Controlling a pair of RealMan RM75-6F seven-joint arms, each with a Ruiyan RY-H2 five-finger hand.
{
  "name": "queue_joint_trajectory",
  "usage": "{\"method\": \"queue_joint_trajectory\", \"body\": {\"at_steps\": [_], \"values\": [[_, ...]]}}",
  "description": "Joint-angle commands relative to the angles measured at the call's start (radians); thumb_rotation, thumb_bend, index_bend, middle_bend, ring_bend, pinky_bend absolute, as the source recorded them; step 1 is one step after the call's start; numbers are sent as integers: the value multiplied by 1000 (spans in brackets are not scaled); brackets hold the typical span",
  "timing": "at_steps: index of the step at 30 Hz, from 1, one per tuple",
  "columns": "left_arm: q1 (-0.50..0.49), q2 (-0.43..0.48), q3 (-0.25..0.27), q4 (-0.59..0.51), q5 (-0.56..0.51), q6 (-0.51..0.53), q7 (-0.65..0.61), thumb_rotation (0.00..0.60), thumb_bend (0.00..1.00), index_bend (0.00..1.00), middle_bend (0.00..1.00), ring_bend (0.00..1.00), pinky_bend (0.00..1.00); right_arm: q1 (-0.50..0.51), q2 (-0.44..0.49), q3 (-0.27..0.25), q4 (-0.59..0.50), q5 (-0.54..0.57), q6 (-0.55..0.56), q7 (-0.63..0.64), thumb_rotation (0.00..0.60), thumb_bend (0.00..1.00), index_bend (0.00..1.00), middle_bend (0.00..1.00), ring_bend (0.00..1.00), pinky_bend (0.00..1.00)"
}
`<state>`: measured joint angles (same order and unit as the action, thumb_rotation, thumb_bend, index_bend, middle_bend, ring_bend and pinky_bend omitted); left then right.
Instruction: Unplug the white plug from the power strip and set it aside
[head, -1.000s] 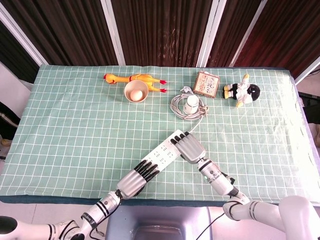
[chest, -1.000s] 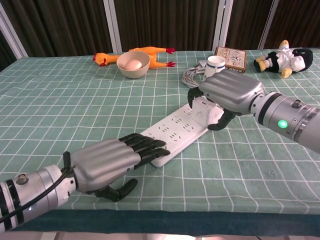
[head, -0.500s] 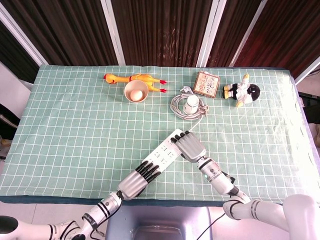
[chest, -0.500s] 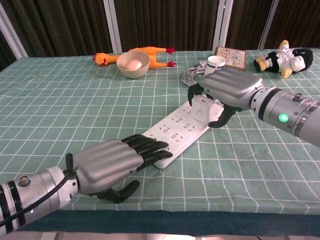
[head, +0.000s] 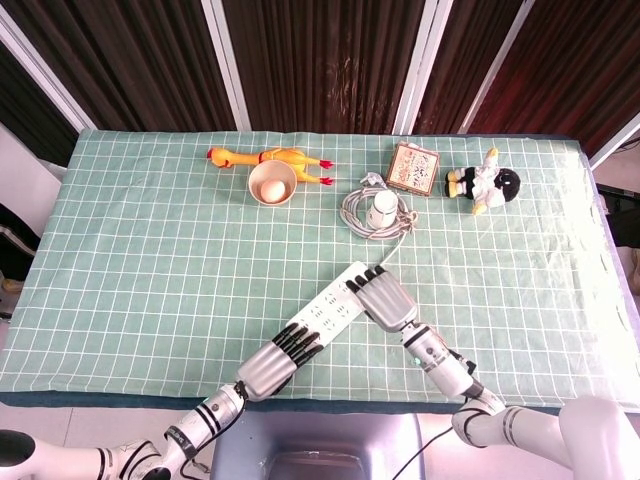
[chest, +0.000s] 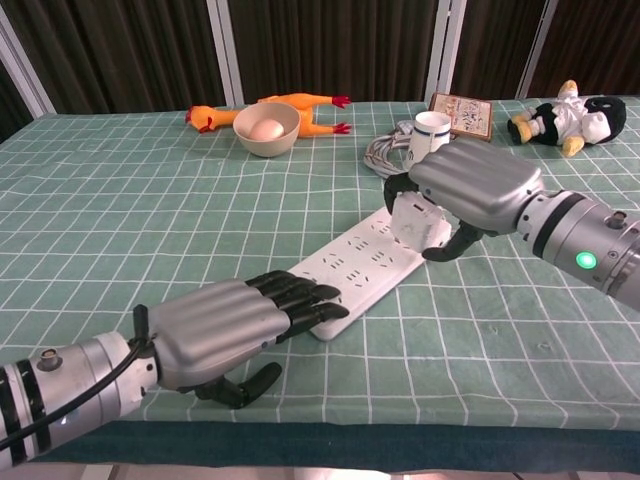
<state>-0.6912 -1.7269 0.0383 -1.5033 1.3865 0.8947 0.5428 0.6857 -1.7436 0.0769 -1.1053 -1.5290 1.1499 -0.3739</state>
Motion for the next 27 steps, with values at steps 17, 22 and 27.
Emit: {"method": "queue_joint_trajectory", "body": {"at_steps": [17,22,27], "values": [[16,139,-44,-131,213,204,-277,600,522,0,0,0,0,-102,285,-43,-205,-96,150,-35,600,431,967,688,538,616],[28,174,-61,-110,232,253,-321,600,521,0,0,0,0,-128,339,-91,-184,-97,100,-158,600,431,966,688,538,616],[37,178,-57,-54,182,220,-328,600,513,0,0,0,0,-137,302,-120,-99,-73,15,-233,600,430,928,689,527,606]]}}
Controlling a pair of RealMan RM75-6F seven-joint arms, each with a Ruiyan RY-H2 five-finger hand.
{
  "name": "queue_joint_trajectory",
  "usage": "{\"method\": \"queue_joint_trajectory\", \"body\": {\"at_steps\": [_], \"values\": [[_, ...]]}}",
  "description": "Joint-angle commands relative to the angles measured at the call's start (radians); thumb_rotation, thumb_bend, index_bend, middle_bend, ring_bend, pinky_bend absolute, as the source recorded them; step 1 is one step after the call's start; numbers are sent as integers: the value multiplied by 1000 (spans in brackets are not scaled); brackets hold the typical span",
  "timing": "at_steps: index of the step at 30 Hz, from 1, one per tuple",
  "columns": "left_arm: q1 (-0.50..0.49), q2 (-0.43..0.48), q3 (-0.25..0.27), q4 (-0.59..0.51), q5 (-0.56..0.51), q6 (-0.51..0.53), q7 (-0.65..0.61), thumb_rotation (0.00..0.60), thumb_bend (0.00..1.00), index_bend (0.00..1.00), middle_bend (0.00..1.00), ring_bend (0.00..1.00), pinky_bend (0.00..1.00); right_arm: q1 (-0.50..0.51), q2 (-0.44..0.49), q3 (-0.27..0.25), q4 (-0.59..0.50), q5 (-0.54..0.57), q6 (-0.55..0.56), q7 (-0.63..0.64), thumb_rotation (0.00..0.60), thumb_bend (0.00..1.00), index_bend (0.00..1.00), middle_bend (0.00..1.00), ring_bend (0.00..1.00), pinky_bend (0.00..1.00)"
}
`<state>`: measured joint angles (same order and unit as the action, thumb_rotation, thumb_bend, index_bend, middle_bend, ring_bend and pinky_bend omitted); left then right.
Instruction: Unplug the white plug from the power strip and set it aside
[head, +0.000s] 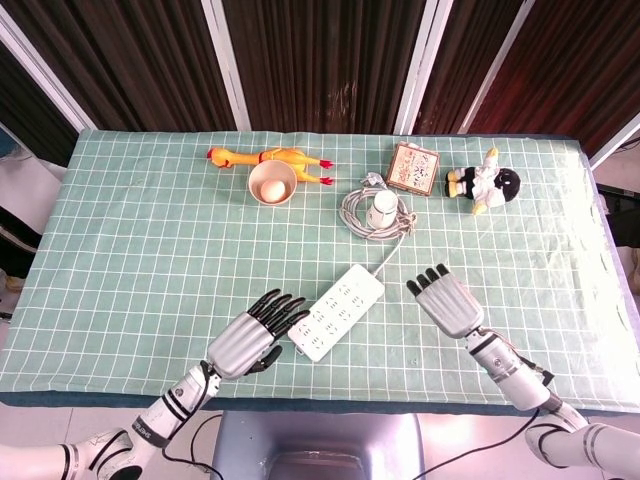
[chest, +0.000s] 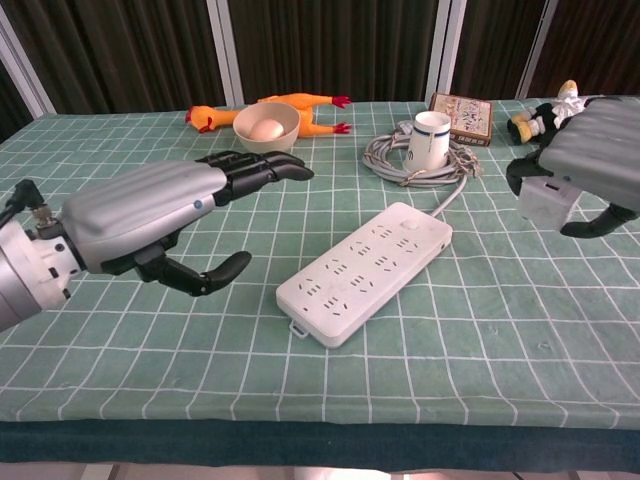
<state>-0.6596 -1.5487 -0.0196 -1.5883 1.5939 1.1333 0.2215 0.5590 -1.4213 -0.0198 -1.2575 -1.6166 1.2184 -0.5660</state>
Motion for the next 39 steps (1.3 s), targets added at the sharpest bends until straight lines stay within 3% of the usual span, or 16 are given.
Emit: {"method": "queue_joint_trajectory", "body": {"at_steps": [1,6,10,13,17,19,23,27,31,34,39], "values": [[7,-4,1,45,-35,-26,-10,600,509,0,0,0,0,-9,-33,-25,73,18,-67,-51,600,430,898,689,519,601],[12,-18,0,106,-70,-52,-35,600,489,0,0,0,0,-4,-78,-19,129,35,-111,-78,600,431,779,652,467,564],[14,-20,0,125,-67,-49,-57,600,491,0,0,0,0,1,-62,-12,97,64,-155,-92,600,426,447,433,315,433],[16,-21,2,133,-64,-48,-67,600,490,0,0,0,0,4,-40,-5,52,93,-189,-114,600,353,176,268,190,328],[17,-20,3,135,-62,-47,-71,600,491,0,0,0,0,3,-26,-4,25,105,-199,-120,600,258,21,140,85,240],[19,-7,4,122,-55,-41,-79,600,490,0,0,0,0,-10,16,-3,-49,106,-180,-75,600,203,0,73,25,184],[28,45,19,62,-27,-23,-88,600,488,0,0,0,0,-49,126,-4,-212,92,-102,-2,600,158,0,10,0,89],[68,152,48,-30,0,34,-88,600,488,0,0,0,0,-151,242,5,-373,56,106,132,600,154,0,0,0,30],[160,269,73,-99,-5,155,-61,600,486,0,0,0,0,-295,324,9,-468,116,296,152,600,154,0,0,0,0],[245,296,80,-77,-20,272,-58,600,487,0,0,0,0,-370,337,26,-482,215,359,174,600,154,0,0,0,0],[375,294,114,48,-55,381,-148,600,489,0,0,0,0,-462,302,55,-393,334,384,385,600,152,0,0,0,0]]}}
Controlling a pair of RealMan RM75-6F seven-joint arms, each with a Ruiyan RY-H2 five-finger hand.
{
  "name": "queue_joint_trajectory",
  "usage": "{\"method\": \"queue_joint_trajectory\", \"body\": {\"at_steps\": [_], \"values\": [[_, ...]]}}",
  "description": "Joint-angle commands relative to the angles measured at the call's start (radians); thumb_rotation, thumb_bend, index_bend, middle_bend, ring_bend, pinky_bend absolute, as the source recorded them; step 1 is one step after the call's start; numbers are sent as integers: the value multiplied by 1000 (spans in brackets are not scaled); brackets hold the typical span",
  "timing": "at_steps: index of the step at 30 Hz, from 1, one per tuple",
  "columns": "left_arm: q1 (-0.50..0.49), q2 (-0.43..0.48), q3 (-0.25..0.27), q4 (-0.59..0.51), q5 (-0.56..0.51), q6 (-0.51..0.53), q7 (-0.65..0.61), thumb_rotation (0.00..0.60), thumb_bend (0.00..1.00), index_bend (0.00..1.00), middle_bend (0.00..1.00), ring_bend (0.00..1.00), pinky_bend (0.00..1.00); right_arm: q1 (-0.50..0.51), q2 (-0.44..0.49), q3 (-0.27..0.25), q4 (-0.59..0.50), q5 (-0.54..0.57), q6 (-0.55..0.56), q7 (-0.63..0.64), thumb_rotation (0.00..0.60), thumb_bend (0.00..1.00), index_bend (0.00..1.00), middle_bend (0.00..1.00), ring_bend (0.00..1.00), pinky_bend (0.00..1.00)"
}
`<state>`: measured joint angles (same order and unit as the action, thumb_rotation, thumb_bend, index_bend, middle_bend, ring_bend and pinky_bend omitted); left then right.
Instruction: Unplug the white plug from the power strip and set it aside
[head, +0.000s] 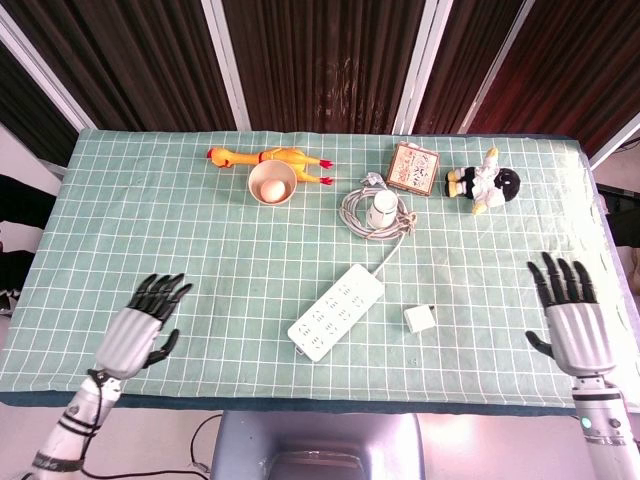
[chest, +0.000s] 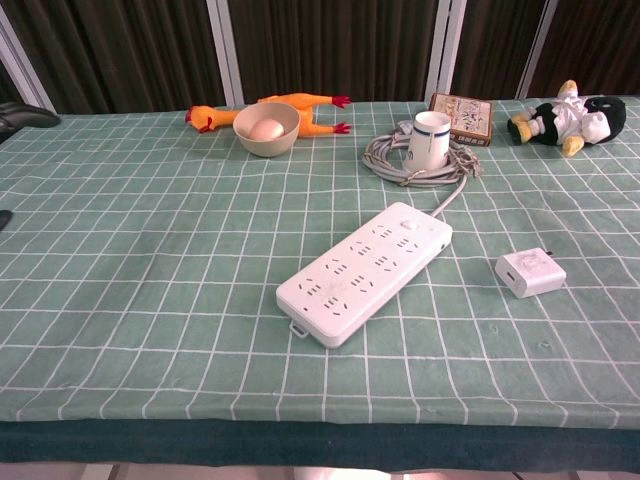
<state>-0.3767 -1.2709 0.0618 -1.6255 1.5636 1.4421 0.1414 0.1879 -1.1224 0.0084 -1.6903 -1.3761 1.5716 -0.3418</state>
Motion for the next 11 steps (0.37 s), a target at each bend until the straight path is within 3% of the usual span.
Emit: {"method": "queue_joint_trajectory", "body": {"at_steps": [1,7,11], "values": [[107,19,38,109,-34,70,-89,600,489,0,0,0,0,-93,12,24,54,81,25,174,600,152,0,0,0,0],[145,57,13,105,-19,131,-140,600,488,0,0,0,0,-100,9,27,92,30,20,211,600,149,0,0,0,0],[147,64,6,114,-21,103,-160,600,487,0,0,0,0,-100,6,31,99,13,6,212,600,148,0,0,0,0]]}}
